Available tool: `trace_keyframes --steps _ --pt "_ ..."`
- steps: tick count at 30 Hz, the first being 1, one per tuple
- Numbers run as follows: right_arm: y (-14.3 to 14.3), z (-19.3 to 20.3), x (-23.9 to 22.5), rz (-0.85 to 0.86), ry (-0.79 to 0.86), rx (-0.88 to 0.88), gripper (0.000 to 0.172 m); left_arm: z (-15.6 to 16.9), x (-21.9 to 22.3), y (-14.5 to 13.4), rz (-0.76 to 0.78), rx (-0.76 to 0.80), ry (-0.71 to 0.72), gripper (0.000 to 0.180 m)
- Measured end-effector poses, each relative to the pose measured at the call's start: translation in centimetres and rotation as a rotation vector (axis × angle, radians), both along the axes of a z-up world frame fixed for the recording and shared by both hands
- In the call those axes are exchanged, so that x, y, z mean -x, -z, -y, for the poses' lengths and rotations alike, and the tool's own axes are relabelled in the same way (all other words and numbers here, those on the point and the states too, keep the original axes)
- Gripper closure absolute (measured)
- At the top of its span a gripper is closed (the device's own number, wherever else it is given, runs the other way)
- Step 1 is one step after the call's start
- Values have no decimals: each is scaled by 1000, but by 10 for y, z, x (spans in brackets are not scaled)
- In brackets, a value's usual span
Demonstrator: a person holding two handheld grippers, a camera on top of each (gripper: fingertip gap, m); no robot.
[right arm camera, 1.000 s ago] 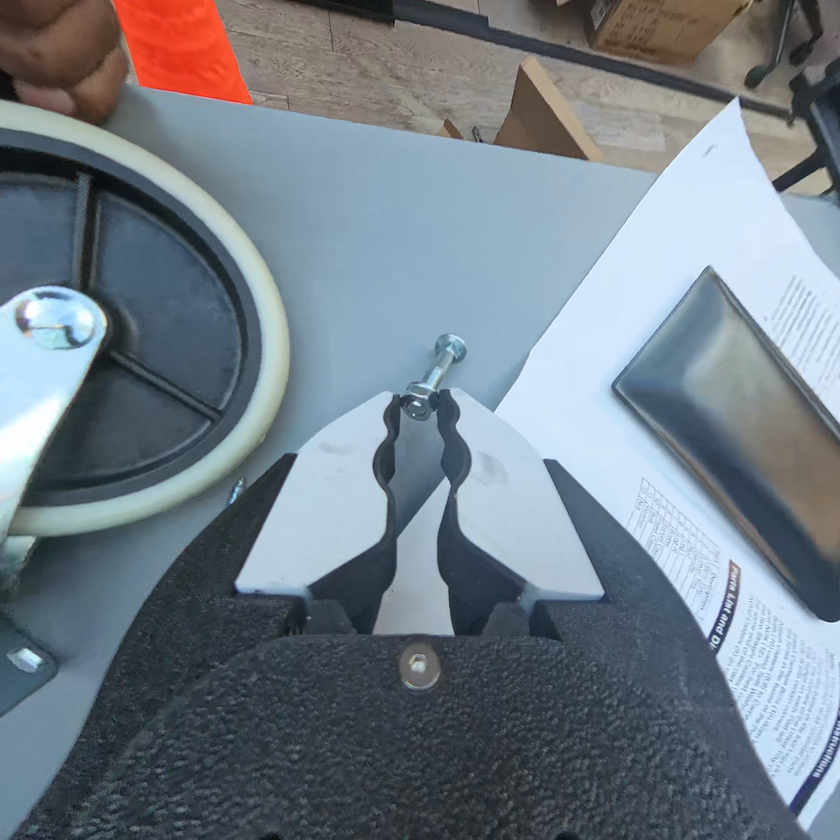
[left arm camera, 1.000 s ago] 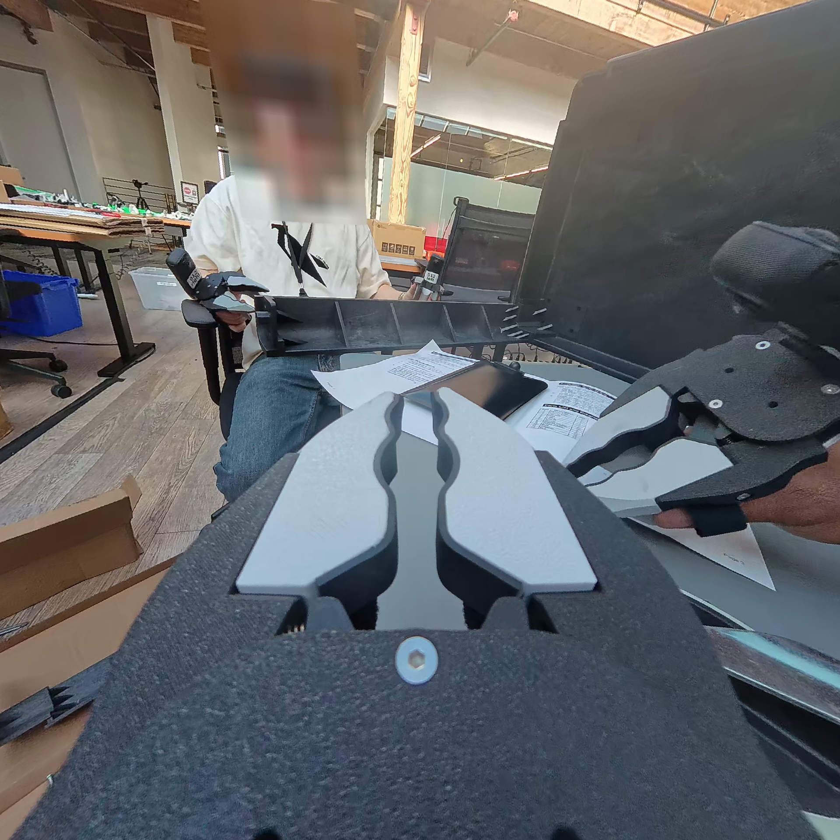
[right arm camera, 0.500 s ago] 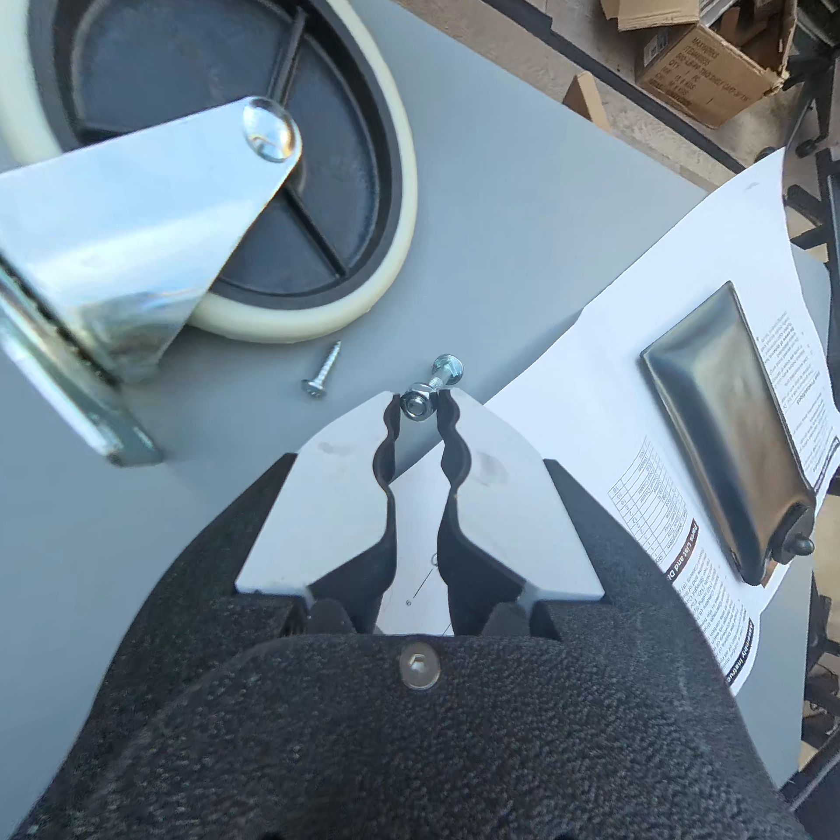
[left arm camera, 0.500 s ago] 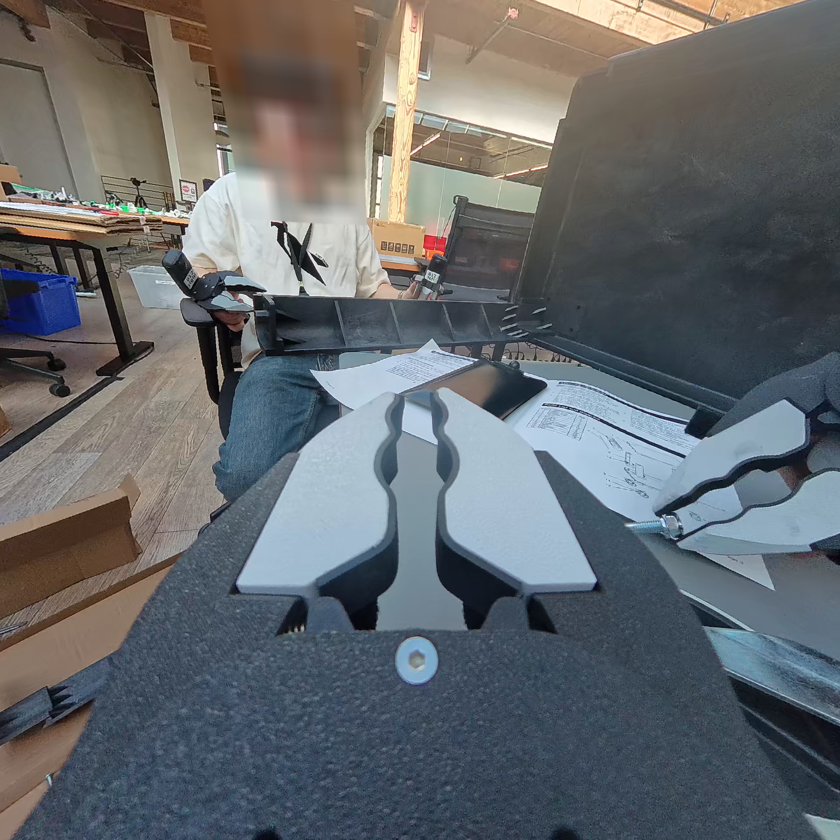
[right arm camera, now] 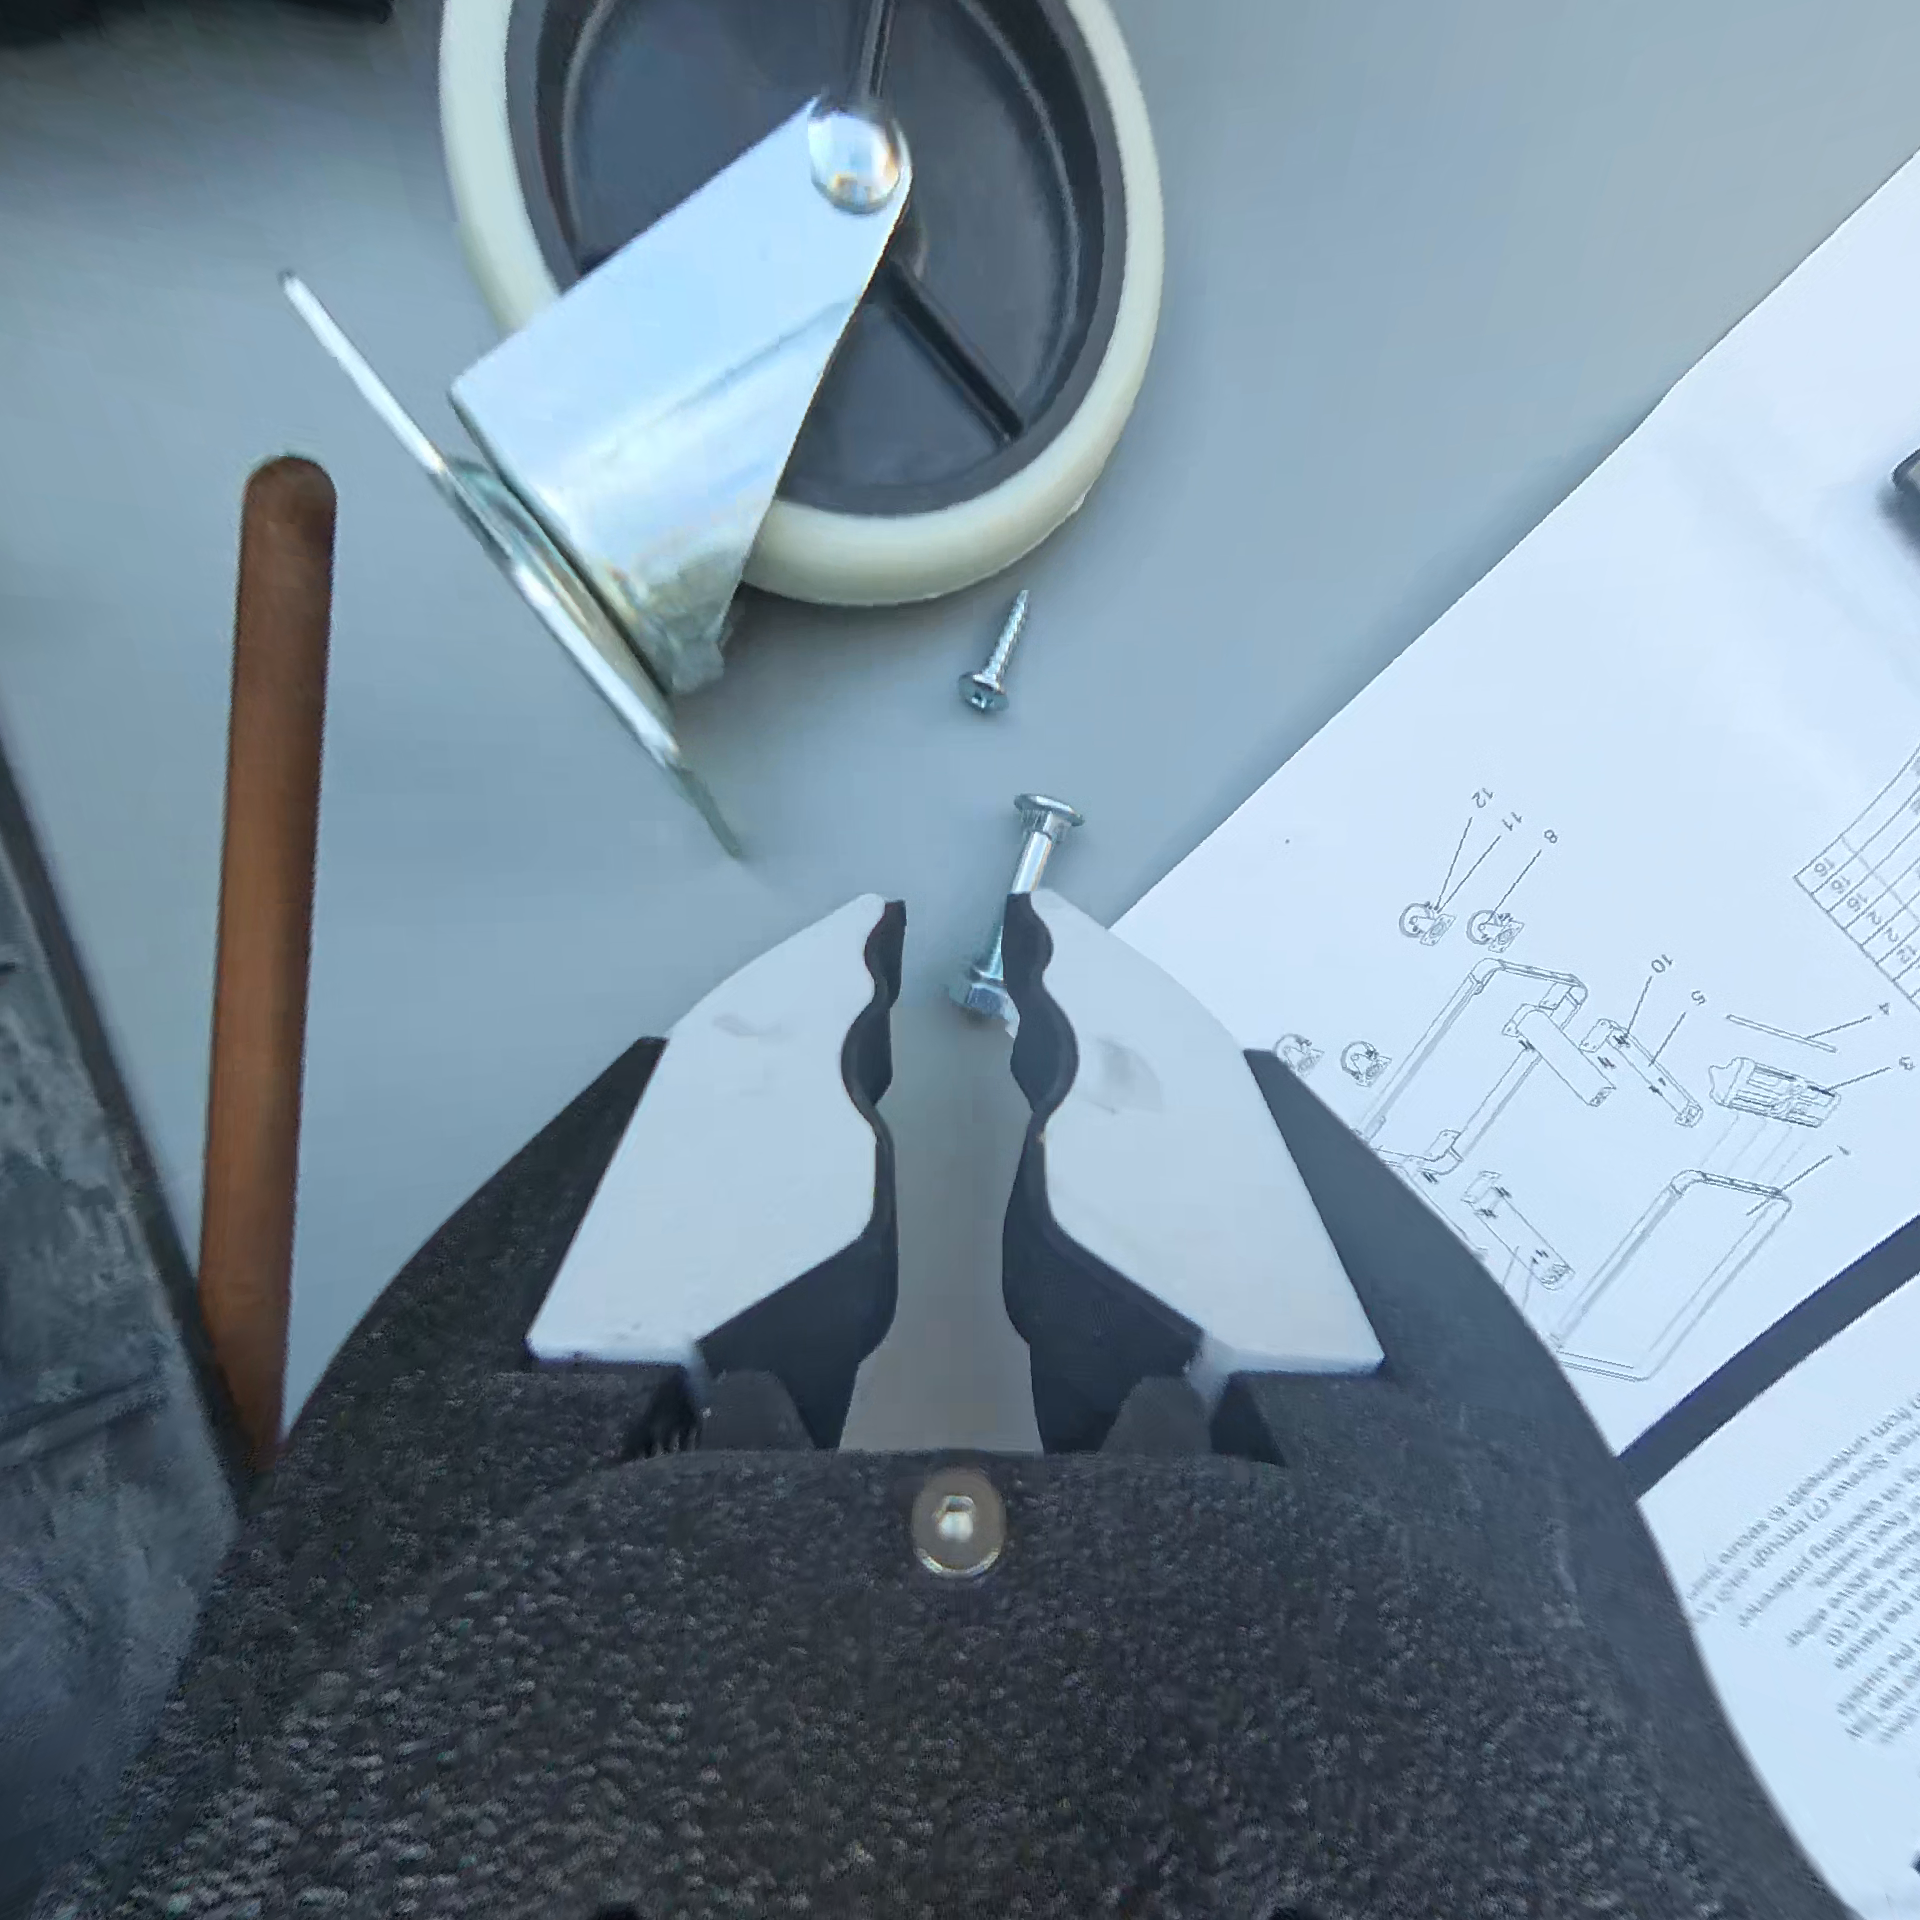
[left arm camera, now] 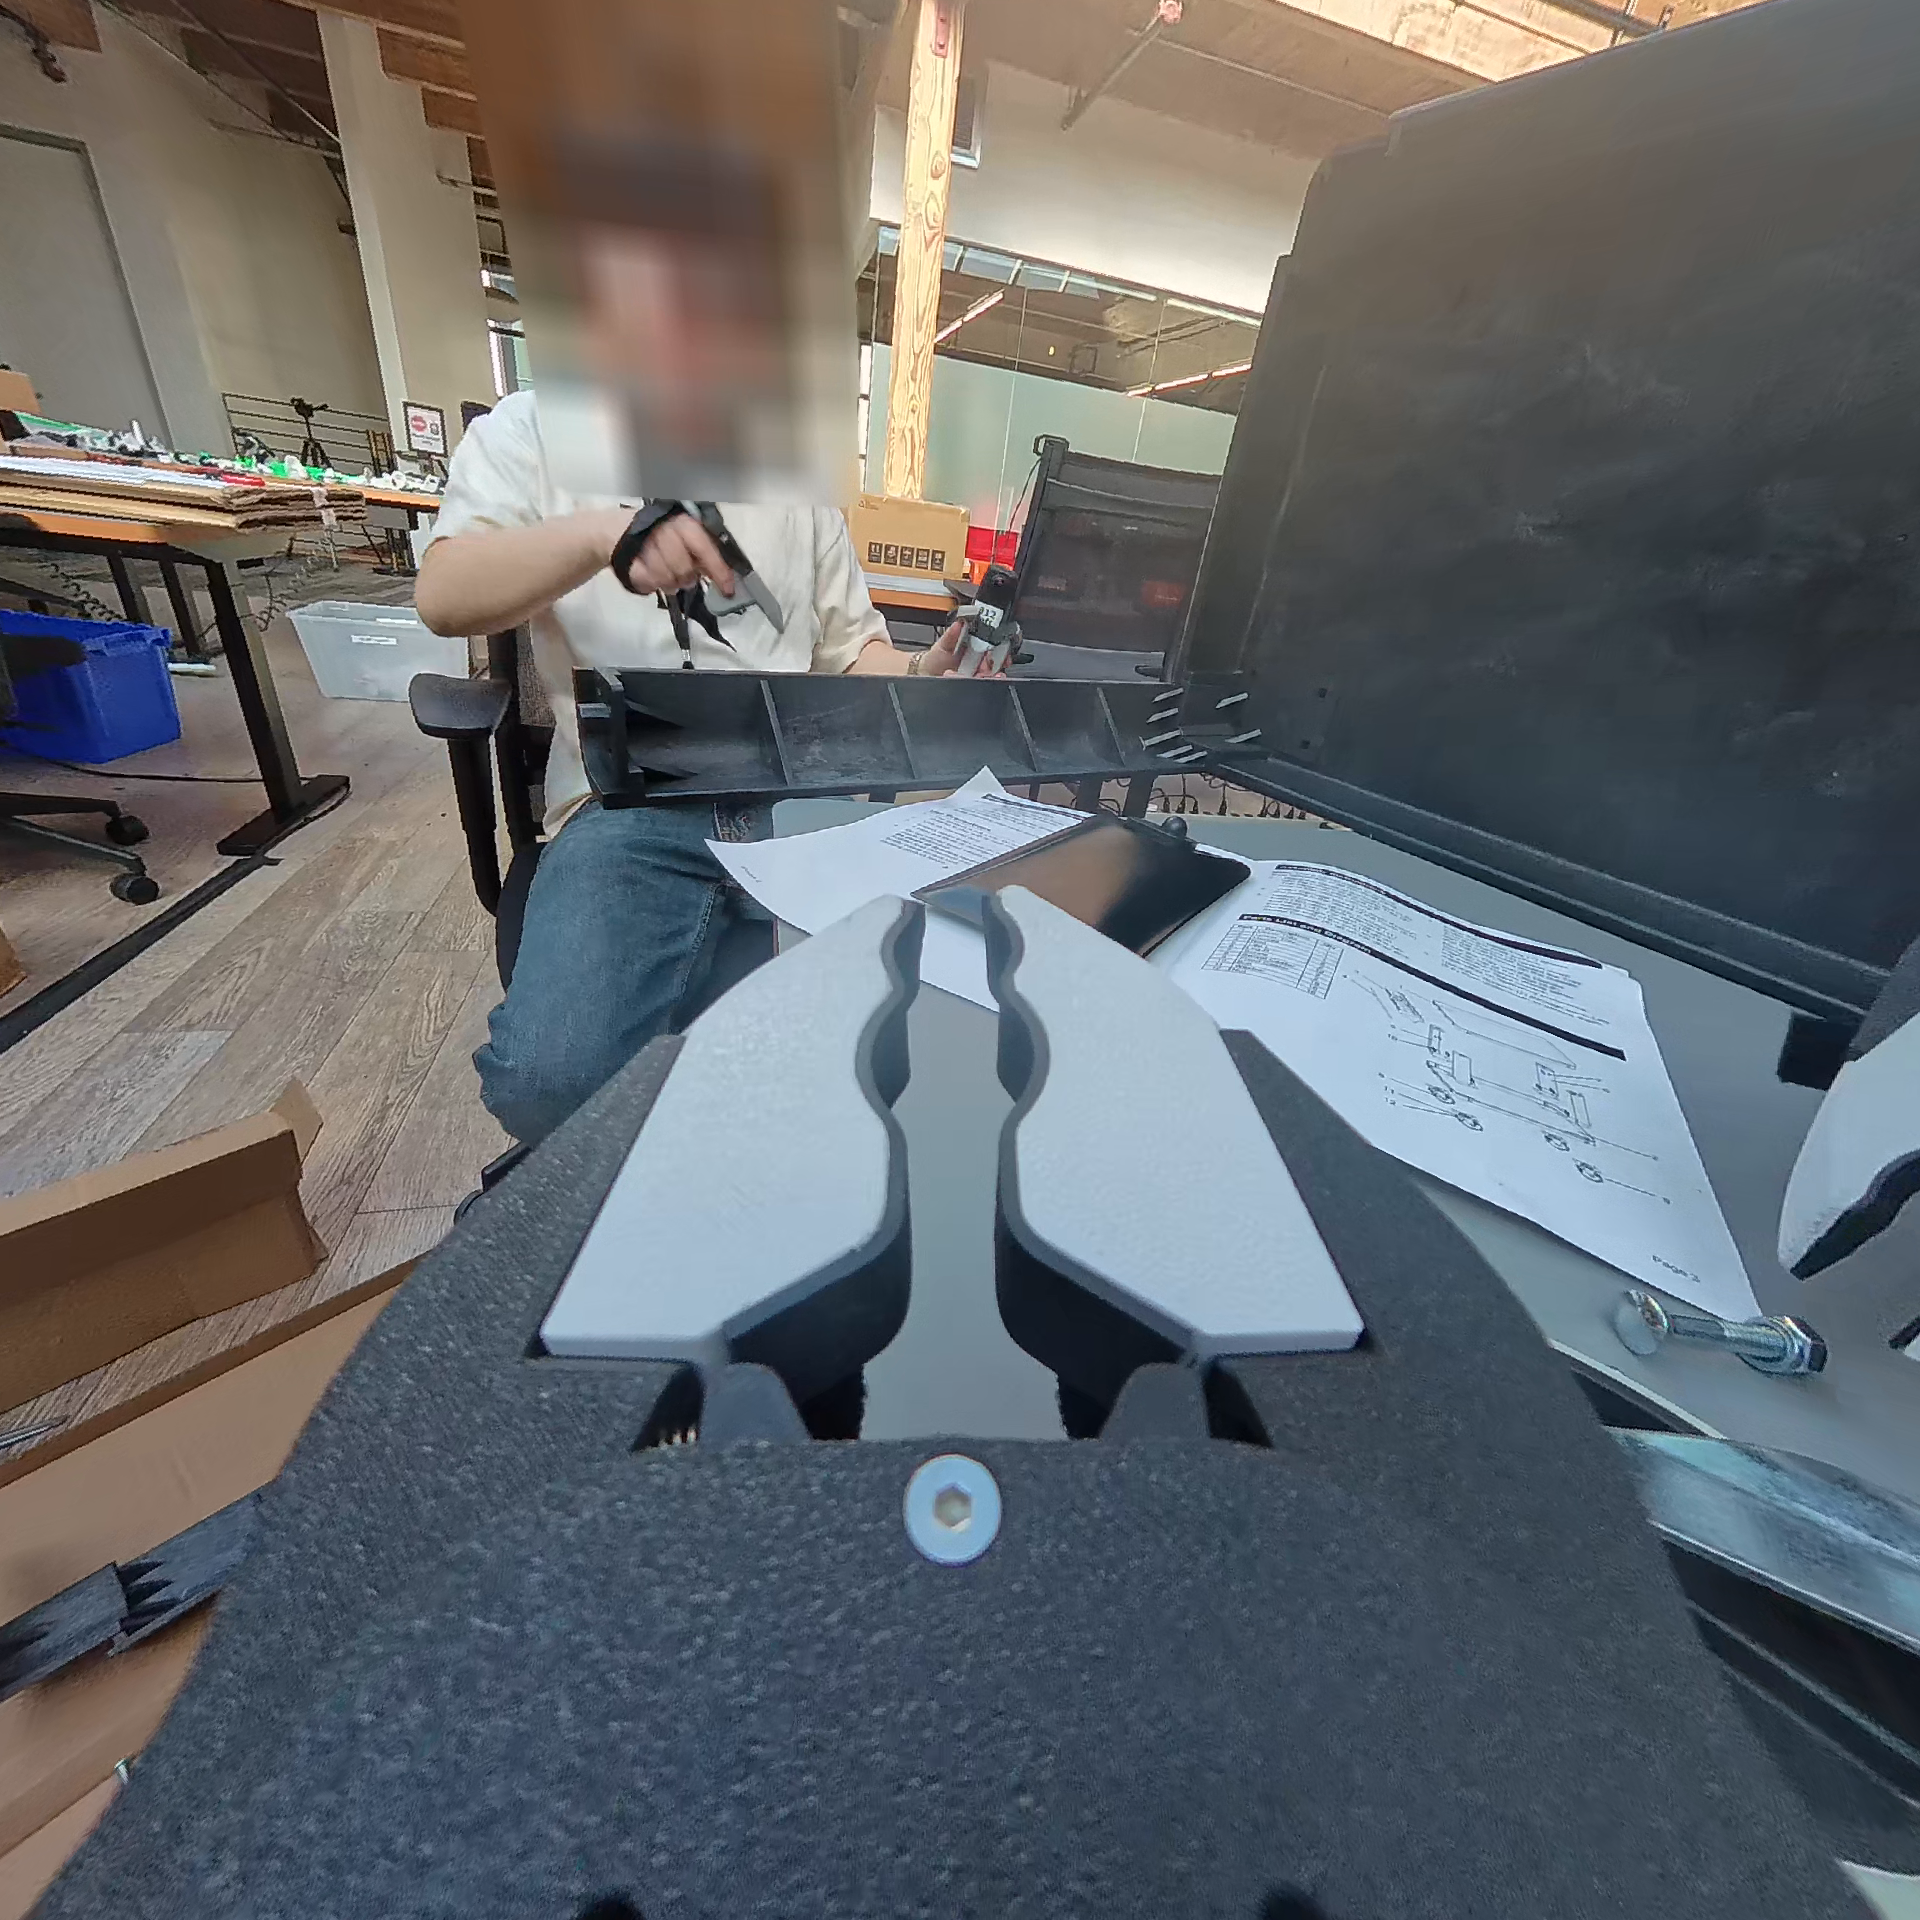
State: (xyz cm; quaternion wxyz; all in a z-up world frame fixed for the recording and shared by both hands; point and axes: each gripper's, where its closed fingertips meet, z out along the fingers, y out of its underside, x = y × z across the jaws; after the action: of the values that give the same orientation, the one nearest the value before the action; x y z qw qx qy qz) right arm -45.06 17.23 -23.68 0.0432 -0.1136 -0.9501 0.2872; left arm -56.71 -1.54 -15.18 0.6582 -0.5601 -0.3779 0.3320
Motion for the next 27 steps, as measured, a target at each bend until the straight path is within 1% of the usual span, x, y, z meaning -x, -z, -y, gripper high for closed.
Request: trace_keyframes --steps 2,5,7,9,12,14,17,19,22,24,27 --pt "4 6 4 52 74 -16 155 0 0 0 -1 3 0 169" --pt "21 7 7 107 152 -112 157 0 -1 -1 -8 -2 -1 169" --pt "21 11 11 114 191 -97 163 1 -1 -1 -8 -11 0 169" --pt "22 10 13 109 202 -111 172 2 0 -1 -1 -14 0 169" --pt "22 10 13 83 172 -110 172 1 0 0 0 -9 1 170" --pt "13 15 12 69 143 -44 172 1 0 0 1 -7 1 170" --pt "-10 18 15 26 135 76 172 1 0 0 1 -10 1 170" --pt "-12 13 17 56 153 87 172 1 0 0 2 -12 1 170" --pt "1 9 15 110 169 38 171 1 0 0 0 -7 1 170" --pt "11 7 15 132 184 -15 164 0 0 0 -2 -6 1 170" --pt "21 7 15 164 199 -52 160 0 0 0 -3 -7 2 170"
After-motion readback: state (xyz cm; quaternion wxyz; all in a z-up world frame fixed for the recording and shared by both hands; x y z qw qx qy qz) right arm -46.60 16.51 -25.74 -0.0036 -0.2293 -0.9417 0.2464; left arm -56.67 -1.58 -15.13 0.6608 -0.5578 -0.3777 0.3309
